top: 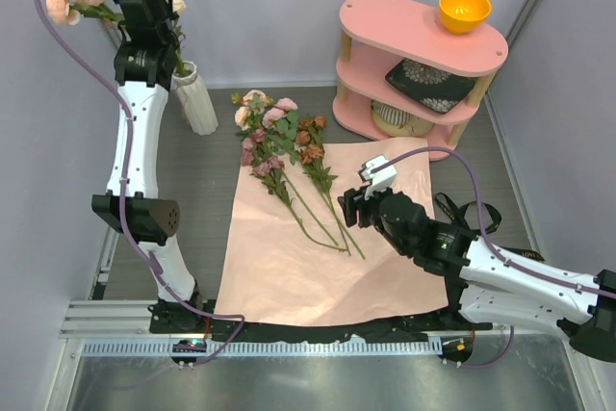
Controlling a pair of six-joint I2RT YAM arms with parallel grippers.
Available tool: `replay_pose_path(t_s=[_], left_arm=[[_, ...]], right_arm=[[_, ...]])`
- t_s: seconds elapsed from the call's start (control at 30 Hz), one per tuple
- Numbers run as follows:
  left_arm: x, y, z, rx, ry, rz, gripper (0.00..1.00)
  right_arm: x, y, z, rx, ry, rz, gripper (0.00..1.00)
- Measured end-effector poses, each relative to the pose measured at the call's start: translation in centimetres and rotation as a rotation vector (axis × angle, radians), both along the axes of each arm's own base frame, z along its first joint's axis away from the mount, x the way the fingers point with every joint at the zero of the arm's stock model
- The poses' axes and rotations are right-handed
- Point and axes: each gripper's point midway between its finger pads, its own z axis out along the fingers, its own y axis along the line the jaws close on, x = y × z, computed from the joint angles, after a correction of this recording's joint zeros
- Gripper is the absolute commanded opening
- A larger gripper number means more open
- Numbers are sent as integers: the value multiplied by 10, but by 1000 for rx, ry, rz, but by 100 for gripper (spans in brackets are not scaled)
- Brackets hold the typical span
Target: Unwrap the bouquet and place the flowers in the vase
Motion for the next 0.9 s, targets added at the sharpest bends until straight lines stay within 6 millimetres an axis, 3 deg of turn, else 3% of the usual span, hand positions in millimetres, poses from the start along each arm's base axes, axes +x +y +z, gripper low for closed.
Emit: replay_pose_path(t_s=[0.17, 0.2, 0.23, 0.27, 0.37, 0.4, 0.63, 0.73, 0.8, 0.9], left_arm=[[11, -2, -32, 8, 73, -7, 0], [13, -2, -39, 9, 87, -8, 9], [15, -2, -46, 10, 102, -9, 27], [16, -3, -52, 11, 115, -9, 60], [19, -4, -66, 17, 148, -15, 93], [19, -4, -70, 14, 157, -15, 97], [2, -9, -131, -34, 292, -34, 100], [-24, -20, -162, -91, 362, -92, 99], [-42, -29, -175, -140, 385, -142, 96], [-78, -55, -193, -237, 405, -279, 92]], right_arm=[[0, 0, -1, -3, 2, -1, 62], [0, 0, -1, -4, 2, -1, 63], [0, 0, -1, -3, 2, -1, 63], [0, 0, -1, -3, 2, -1, 63], [0, 0, -1, -1, 4, -2, 63], [0, 0, -1, 0, 5, -2, 62], [1, 4, -5, -1, 16, 4, 63], [1, 8, -10, -9, 27, 12, 63], [2, 13, -18, -26, 45, 20, 73], [4, 23, -36, -65, 92, 29, 75]])
